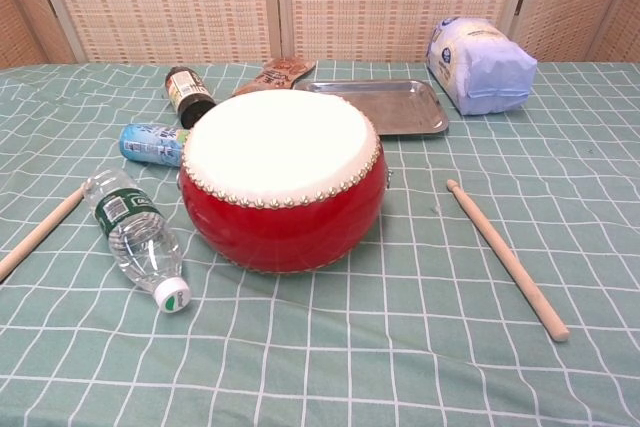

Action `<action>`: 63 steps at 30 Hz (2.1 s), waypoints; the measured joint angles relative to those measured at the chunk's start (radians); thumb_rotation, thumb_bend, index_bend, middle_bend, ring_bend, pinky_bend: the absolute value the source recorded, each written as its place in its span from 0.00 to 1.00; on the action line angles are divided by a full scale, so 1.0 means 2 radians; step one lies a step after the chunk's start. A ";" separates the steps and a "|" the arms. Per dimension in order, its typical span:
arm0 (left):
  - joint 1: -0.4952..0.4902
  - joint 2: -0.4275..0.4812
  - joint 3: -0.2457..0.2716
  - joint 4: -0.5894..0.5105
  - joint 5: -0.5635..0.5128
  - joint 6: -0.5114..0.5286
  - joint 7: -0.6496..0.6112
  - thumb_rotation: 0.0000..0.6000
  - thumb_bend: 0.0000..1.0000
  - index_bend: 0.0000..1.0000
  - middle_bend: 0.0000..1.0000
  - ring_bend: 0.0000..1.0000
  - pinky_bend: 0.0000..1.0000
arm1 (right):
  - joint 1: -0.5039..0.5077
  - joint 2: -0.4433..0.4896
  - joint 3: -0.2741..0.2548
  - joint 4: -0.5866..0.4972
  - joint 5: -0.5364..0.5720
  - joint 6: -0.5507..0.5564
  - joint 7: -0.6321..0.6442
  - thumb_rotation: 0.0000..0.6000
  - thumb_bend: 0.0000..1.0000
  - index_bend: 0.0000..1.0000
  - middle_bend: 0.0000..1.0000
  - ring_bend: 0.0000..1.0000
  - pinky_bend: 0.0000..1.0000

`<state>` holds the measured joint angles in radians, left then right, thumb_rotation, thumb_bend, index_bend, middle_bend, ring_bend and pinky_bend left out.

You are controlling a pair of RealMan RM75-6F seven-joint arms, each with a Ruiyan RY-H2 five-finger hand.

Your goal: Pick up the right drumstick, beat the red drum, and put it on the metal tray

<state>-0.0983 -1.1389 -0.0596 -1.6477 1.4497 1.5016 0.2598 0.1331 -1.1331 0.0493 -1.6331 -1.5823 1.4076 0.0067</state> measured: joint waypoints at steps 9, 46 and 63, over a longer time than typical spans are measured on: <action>0.009 0.001 0.006 0.009 0.004 0.008 -0.015 1.00 0.28 0.00 0.00 0.00 0.03 | 0.081 -0.094 0.007 0.019 -0.007 -0.100 -0.036 1.00 0.12 0.00 0.09 0.00 0.03; 0.012 -0.009 0.008 0.032 0.005 0.000 -0.035 1.00 0.28 0.00 0.00 0.00 0.03 | 0.126 -0.230 -0.005 0.201 0.052 -0.157 -0.050 1.00 0.12 0.00 0.05 0.00 0.00; 0.011 -0.009 0.007 0.034 0.001 -0.005 -0.032 1.00 0.28 0.00 0.00 0.00 0.03 | 0.133 -0.225 0.020 0.247 0.098 -0.175 -0.026 1.00 0.20 0.00 0.05 0.00 0.00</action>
<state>-0.0764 -1.1575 -0.0452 -1.5795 1.4512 1.4911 0.1953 0.4000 -1.5830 0.0900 -1.1384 -1.3872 1.0585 -0.0460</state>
